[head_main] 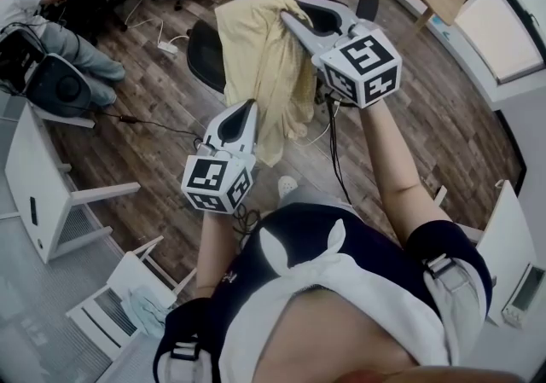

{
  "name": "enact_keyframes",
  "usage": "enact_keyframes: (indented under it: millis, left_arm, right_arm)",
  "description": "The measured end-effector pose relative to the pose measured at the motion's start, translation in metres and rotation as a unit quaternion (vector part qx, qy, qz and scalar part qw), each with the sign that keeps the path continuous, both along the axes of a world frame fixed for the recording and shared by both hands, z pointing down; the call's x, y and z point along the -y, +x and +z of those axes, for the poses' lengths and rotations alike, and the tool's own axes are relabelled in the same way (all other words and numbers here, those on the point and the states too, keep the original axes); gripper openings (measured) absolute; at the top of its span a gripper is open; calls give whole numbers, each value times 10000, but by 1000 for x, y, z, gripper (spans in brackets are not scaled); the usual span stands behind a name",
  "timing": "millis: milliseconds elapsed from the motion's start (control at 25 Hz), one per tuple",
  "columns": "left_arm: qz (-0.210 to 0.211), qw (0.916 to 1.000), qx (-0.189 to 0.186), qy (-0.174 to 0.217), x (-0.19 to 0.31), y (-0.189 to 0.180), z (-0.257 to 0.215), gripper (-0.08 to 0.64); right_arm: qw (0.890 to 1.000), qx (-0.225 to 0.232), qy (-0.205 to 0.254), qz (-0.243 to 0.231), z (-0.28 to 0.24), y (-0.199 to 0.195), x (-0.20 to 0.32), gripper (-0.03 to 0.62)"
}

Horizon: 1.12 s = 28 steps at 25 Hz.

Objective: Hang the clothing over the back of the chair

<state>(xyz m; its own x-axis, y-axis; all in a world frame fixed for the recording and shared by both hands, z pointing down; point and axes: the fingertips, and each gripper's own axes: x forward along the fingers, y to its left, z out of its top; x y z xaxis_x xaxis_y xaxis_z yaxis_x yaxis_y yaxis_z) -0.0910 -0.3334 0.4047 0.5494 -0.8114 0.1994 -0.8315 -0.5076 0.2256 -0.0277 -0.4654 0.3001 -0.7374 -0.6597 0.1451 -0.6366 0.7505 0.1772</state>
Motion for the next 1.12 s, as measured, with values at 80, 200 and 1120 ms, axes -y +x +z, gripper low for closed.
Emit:
enact_keyframes:
  millis: [80, 200, 1120]
  left_arm:
    - [-2, 10000, 0, -12, 5, 1, 0, 6]
    - [-18, 10000, -25, -11, 12, 3, -1, 6]
    - [-17, 10000, -89, -30, 46, 22, -13, 6]
  right_arm:
    - [9999, -92, -37, -20, 6, 1, 6, 84]
    - [9997, -193, -124, -60, 14, 5, 14, 84]
    - [9823, -1622, -370, -859, 87, 9, 36, 84]
